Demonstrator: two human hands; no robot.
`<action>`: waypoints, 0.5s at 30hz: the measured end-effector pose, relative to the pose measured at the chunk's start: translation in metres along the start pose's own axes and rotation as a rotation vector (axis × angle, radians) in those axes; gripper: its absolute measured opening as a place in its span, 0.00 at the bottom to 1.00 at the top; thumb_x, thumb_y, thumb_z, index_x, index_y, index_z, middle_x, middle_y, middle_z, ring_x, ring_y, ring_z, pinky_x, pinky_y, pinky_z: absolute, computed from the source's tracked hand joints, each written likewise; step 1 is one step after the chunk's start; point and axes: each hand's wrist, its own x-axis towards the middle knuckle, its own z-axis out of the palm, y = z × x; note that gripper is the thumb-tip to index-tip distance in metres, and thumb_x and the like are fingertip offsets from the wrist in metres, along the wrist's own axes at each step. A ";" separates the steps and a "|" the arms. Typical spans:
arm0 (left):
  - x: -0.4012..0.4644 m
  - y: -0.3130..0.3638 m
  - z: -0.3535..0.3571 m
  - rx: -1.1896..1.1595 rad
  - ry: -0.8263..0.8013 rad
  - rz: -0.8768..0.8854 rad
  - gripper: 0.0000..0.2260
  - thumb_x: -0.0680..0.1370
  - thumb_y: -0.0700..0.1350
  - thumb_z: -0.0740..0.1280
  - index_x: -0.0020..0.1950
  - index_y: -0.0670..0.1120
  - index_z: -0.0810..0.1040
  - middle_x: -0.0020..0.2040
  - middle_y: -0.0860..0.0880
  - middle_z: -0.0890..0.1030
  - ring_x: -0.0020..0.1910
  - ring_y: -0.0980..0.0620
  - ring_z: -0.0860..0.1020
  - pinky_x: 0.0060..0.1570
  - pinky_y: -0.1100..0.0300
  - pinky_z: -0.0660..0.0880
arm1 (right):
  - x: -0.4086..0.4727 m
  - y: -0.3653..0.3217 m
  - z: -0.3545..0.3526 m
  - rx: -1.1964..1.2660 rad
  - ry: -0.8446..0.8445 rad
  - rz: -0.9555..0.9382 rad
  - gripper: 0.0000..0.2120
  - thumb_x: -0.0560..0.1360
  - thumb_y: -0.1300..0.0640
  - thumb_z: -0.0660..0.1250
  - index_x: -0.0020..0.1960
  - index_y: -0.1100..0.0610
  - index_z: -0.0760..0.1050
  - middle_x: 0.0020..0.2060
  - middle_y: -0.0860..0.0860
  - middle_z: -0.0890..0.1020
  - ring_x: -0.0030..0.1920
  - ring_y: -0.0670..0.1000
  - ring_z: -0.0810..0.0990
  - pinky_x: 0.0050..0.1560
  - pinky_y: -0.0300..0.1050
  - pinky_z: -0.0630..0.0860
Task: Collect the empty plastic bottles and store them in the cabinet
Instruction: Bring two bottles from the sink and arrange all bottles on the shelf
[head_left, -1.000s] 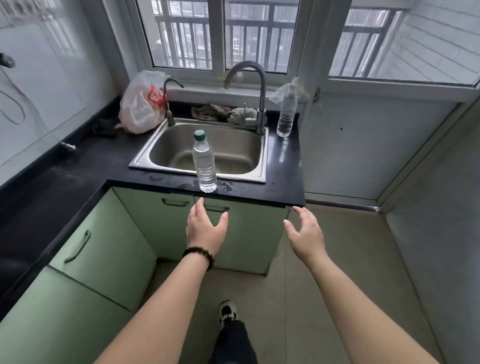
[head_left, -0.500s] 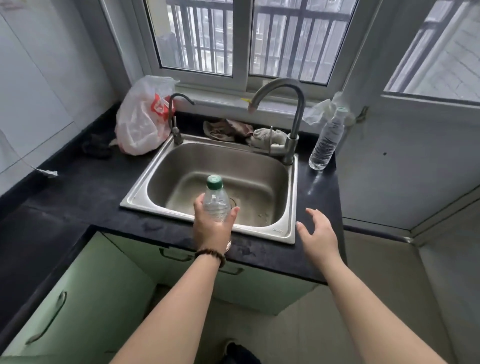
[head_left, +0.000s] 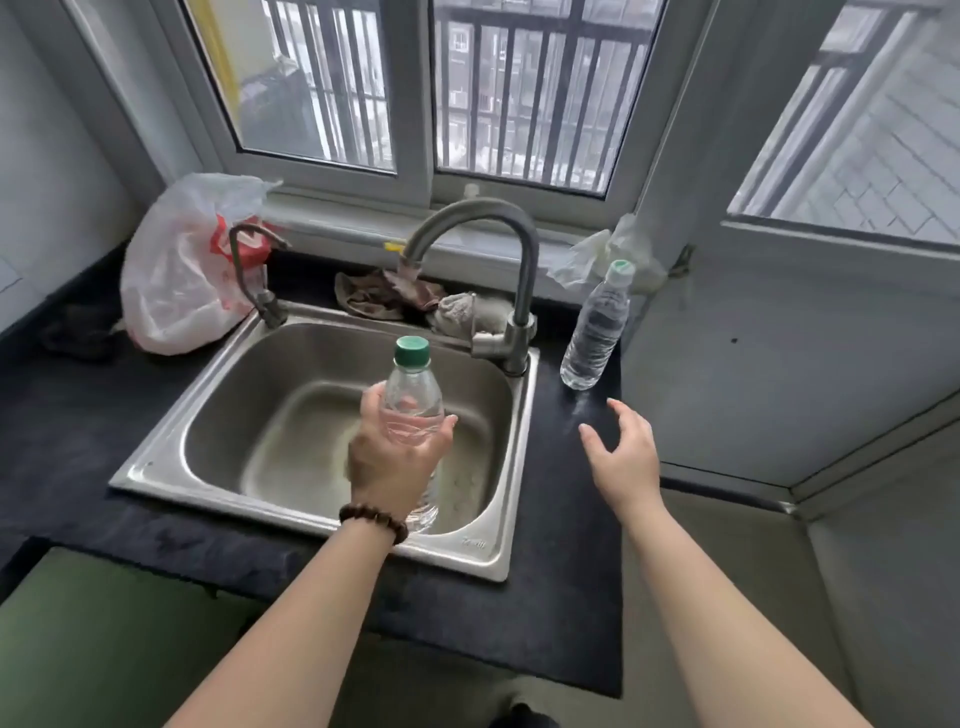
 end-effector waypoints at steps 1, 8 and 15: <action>0.003 0.008 0.010 0.005 0.018 -0.003 0.27 0.65 0.53 0.79 0.59 0.51 0.73 0.43 0.56 0.80 0.40 0.56 0.81 0.42 0.60 0.77 | 0.017 0.001 -0.005 0.019 0.010 -0.006 0.28 0.75 0.54 0.68 0.72 0.58 0.65 0.69 0.56 0.68 0.70 0.54 0.67 0.71 0.44 0.61; 0.015 0.033 0.072 -0.014 0.093 -0.036 0.23 0.66 0.49 0.79 0.56 0.50 0.73 0.42 0.57 0.80 0.39 0.61 0.80 0.38 0.66 0.73 | 0.131 -0.003 -0.012 0.193 -0.018 -0.078 0.43 0.69 0.46 0.75 0.76 0.54 0.56 0.73 0.54 0.62 0.73 0.51 0.61 0.68 0.39 0.56; 0.016 0.026 0.082 0.052 0.201 -0.106 0.22 0.66 0.47 0.79 0.54 0.48 0.73 0.42 0.55 0.79 0.40 0.59 0.79 0.41 0.62 0.74 | 0.190 -0.002 0.008 0.382 -0.093 -0.141 0.48 0.64 0.49 0.79 0.76 0.49 0.56 0.70 0.47 0.67 0.67 0.43 0.67 0.65 0.36 0.61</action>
